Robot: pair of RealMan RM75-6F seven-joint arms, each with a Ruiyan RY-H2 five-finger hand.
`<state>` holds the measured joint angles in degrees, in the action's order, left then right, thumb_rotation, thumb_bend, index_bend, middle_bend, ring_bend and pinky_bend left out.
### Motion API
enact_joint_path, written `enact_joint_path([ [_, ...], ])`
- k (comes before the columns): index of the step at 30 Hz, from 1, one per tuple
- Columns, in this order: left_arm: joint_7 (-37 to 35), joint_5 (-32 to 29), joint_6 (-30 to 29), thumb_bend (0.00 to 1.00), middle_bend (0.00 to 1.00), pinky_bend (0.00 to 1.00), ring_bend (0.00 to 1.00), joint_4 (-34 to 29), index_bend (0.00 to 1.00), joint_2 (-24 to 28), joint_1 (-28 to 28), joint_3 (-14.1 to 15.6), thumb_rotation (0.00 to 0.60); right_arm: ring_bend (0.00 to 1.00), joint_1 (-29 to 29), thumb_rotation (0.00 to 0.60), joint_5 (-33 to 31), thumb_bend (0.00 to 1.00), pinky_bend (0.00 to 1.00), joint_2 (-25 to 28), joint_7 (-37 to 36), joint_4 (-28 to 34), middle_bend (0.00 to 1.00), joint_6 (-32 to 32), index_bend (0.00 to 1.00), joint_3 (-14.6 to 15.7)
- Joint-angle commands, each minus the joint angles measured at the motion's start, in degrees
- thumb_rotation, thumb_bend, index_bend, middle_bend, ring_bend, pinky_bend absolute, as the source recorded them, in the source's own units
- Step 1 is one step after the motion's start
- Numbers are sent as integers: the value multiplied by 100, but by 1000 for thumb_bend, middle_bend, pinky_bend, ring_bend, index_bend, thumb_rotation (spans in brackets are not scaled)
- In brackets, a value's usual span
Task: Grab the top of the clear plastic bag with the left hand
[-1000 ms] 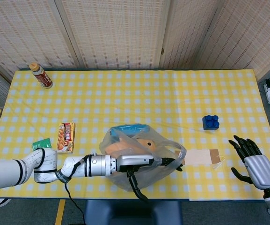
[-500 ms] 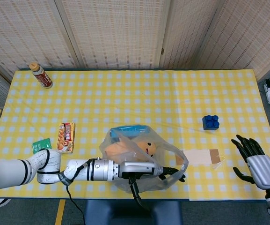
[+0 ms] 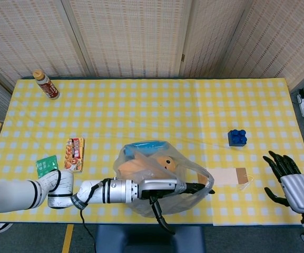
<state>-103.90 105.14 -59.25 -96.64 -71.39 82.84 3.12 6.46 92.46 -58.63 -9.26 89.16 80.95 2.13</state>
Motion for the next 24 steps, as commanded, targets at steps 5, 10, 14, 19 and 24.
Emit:
enact_joint_path([
  [5,-650,205,-115,27,41,69,0,153,11,-107,157,90,600,0,-10,600,-5,364,0,-5,7,-2,0,7,0,-4],
  [10,-1074,332,-289,30,41,90,0,287,0,-160,226,156,600,0,-15,600,-22,365,0,-9,6,-13,0,12,0,-17],
  [14,-997,440,-315,30,46,119,3,386,1,-227,268,234,600,0,-22,600,-32,364,0,-12,6,-20,0,13,0,-20],
  [19,-530,371,-170,30,49,115,3,407,14,-336,274,251,600,0,-33,600,-48,364,0,-8,2,-17,0,21,0,-27],
  [24,-191,248,-59,30,73,122,12,329,47,-397,271,239,600,0,-44,600,-51,365,0,0,-29,-36,0,37,0,-31],
])
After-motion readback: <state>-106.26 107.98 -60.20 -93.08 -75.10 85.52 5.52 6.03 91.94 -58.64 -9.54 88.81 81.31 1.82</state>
